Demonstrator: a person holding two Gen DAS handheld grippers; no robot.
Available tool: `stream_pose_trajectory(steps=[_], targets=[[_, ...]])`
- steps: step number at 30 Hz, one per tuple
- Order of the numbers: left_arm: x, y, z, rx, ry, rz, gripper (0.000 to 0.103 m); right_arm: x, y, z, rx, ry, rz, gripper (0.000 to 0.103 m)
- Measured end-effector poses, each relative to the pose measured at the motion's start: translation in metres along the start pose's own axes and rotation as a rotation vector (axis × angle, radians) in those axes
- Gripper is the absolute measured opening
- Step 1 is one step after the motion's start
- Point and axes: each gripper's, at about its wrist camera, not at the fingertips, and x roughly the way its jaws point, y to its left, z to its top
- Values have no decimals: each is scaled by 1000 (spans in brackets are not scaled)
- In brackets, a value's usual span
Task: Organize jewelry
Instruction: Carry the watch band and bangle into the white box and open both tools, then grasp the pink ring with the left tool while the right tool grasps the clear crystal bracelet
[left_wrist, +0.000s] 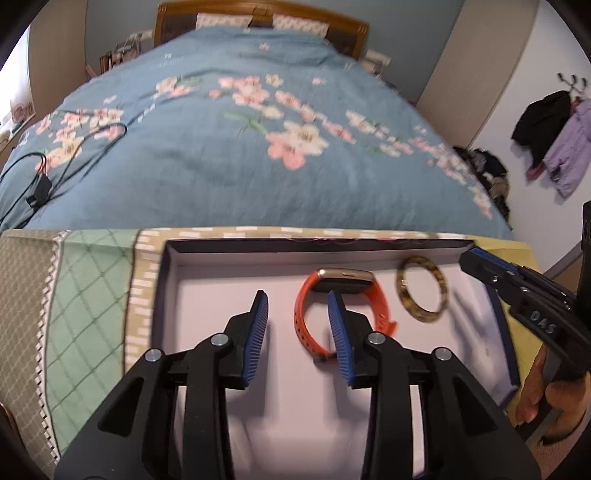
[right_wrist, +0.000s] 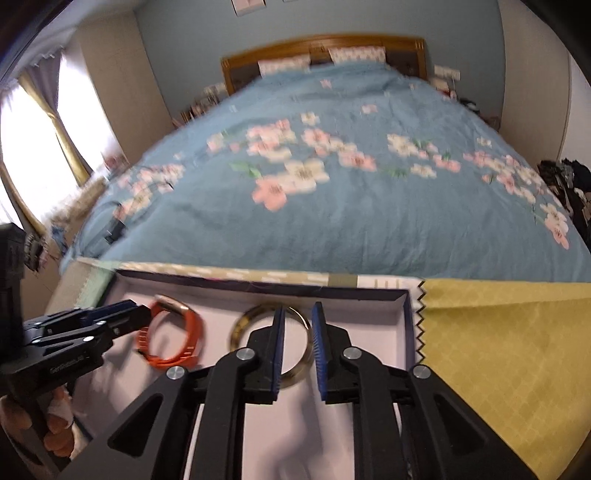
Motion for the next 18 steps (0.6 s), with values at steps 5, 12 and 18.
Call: stream_pose_trajectory(steps=[5, 12, 18], targets=[[-55, -1, -24, 71, -138, -26, 45, -63, -1, -21, -78, -119, 28, 39], [-121, 12, -81, 113, -238, -61, 48, -108, -27, -78, -93, -80, 13, 43], [-146, 25, -127, 109, -240, -59, 49, -108, -35, -126, -66, 5, -4, 43]])
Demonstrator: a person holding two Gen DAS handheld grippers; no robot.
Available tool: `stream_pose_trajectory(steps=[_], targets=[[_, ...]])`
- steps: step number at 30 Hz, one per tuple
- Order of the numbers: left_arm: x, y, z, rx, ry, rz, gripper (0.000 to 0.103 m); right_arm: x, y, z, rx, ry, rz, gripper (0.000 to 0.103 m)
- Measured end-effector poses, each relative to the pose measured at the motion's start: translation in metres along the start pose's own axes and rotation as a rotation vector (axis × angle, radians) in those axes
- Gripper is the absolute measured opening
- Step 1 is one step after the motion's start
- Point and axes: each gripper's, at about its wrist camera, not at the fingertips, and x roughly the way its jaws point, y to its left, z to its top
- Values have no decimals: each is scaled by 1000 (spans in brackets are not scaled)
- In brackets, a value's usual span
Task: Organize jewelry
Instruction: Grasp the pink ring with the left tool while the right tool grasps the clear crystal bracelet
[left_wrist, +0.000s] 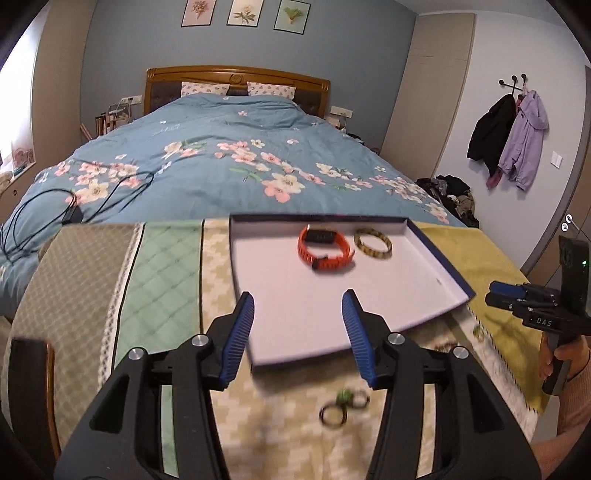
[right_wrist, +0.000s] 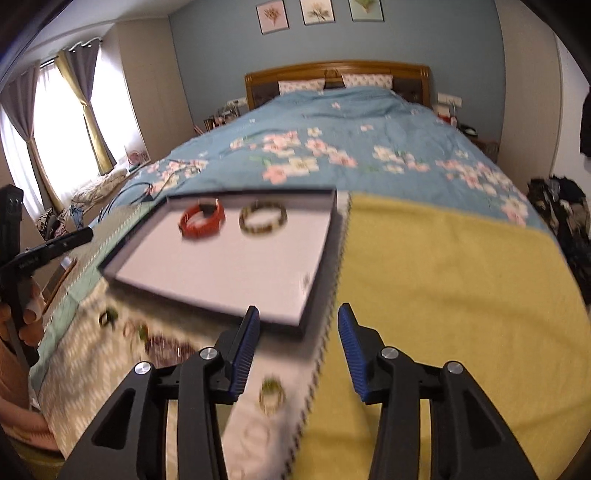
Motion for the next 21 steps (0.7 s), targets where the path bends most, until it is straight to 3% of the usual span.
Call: stream_pose_trajectory(steps=[9, 11, 21], targets=[[-13, -16, -40, 53, 48, 18, 49, 4, 12, -27, -2, 32, 4, 43], [-13, -24, -47, 66, 62, -5, 49, 3, 16, -30, -6, 28, 12, 43], [-8, -54, -58, 127, 97, -64, 50, 3, 60, -34, -104, 40, 141, 41]])
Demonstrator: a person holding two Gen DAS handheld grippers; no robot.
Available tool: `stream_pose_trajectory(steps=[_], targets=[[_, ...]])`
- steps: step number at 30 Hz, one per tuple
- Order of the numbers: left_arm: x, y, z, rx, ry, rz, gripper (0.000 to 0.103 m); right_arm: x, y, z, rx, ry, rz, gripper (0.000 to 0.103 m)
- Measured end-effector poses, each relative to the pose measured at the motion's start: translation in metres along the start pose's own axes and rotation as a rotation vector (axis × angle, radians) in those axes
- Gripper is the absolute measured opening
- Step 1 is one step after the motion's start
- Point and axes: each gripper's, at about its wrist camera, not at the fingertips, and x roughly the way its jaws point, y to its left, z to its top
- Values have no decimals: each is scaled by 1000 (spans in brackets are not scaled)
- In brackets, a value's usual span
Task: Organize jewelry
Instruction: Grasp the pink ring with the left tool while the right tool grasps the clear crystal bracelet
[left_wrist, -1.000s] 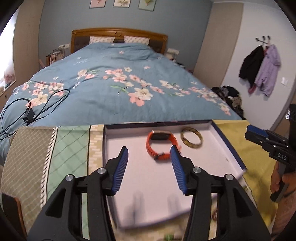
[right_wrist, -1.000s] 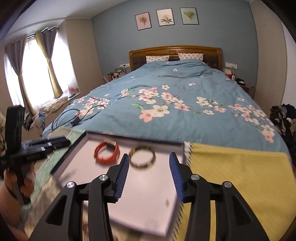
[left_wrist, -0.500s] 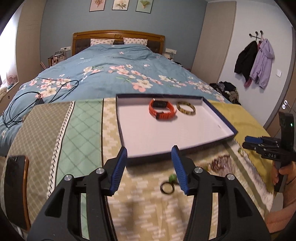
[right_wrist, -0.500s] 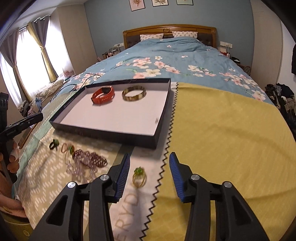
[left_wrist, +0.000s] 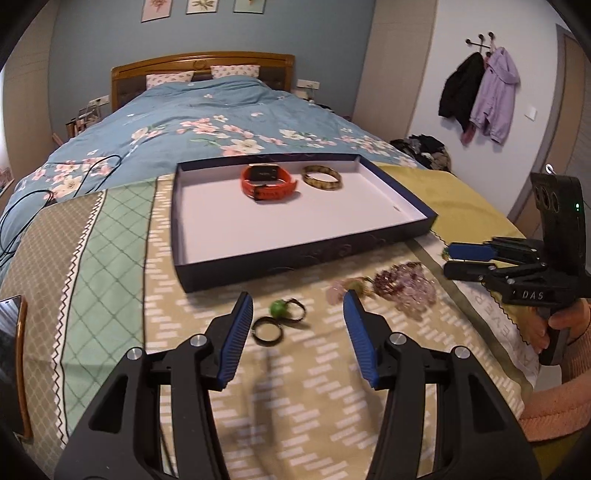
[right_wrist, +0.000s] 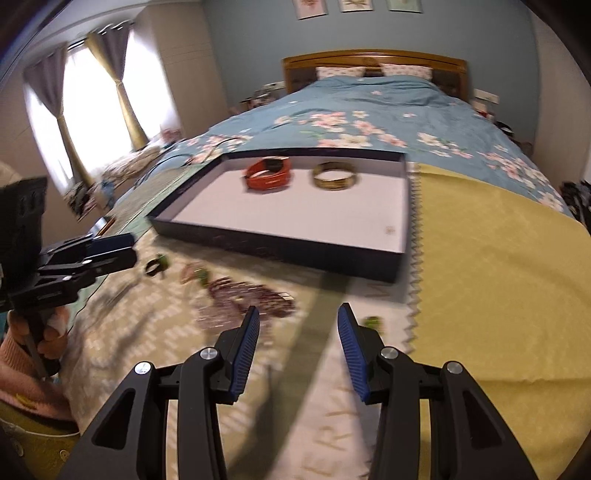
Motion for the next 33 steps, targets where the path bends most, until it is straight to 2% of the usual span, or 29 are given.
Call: stream_pose_trajectory(steps=[3, 4, 6, 11, 16, 17, 21, 28, 33], targets=[[5, -3, -1, 7, 17, 0, 52, 7, 10, 1, -15, 17, 15, 39], [7, -3, -1, 5, 26, 3, 53, 10, 10, 1, -12, 27, 14, 33], [8, -1, -2, -1, 37, 0, 53, 12, 11, 3, 5, 31, 30, 29], [13, 2, -3, 0, 62, 11, 53, 18, 5, 1, 46, 59, 40, 28], [17, 2, -2, 5, 75, 10, 53, 21, 7, -2, 35, 75, 40, 29], [18, 1, -1, 8, 73, 12, 53, 21, 8, -1, 33, 75, 38, 28], [17, -5, -1, 26, 66, -10, 53, 21, 13, -1, 5, 74, 35, 8], [21, -28, 4, 83, 57, -87, 49, 15, 14, 1, 9, 44, 29, 8], [35, -39, 12, 112, 69, -102, 42, 1, 17, 8, 3, -4, 41, 6]])
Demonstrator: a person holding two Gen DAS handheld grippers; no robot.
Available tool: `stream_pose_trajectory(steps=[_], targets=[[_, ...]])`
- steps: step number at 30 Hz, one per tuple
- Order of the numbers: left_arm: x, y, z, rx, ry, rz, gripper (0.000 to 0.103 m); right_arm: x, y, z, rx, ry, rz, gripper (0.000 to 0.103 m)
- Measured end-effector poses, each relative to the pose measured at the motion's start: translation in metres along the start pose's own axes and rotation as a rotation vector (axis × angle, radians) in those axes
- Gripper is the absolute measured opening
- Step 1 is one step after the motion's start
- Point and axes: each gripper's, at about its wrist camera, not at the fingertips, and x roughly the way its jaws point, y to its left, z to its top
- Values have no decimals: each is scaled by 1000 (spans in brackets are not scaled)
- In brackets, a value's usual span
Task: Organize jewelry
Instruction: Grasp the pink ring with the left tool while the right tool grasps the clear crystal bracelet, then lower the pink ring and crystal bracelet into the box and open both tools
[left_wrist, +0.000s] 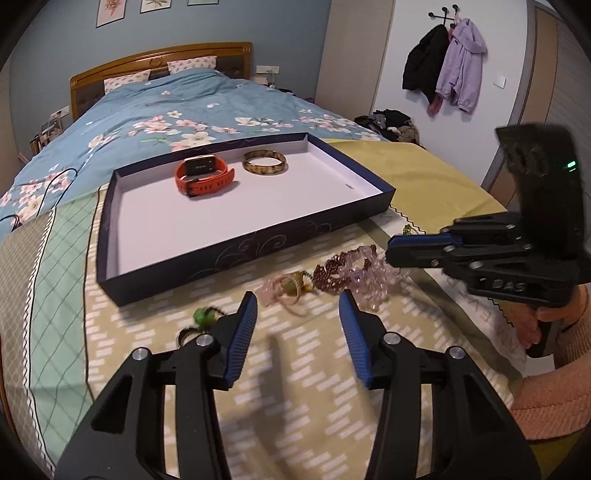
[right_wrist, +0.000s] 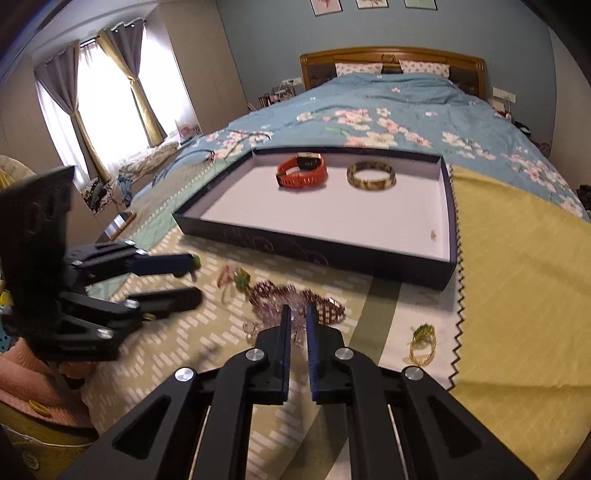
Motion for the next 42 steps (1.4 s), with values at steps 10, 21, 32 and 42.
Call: stream_pose_trajectory(steps=[10, 21, 32, 42], targets=[[30, 13, 7, -53, 75, -9, 7, -13, 0, 12, 3, -46, 34, 6], [12, 19, 12, -78, 23, -31, 5, -24, 2, 25, -4, -94, 40, 6], [-15, 24, 26, -83, -47, -36, 5, -37, -2, 45, -2, -151, 33, 6], [-20, 30, 42, -79, -77, -7, 5, -40, -11, 71, 4, -203, 13, 6]])
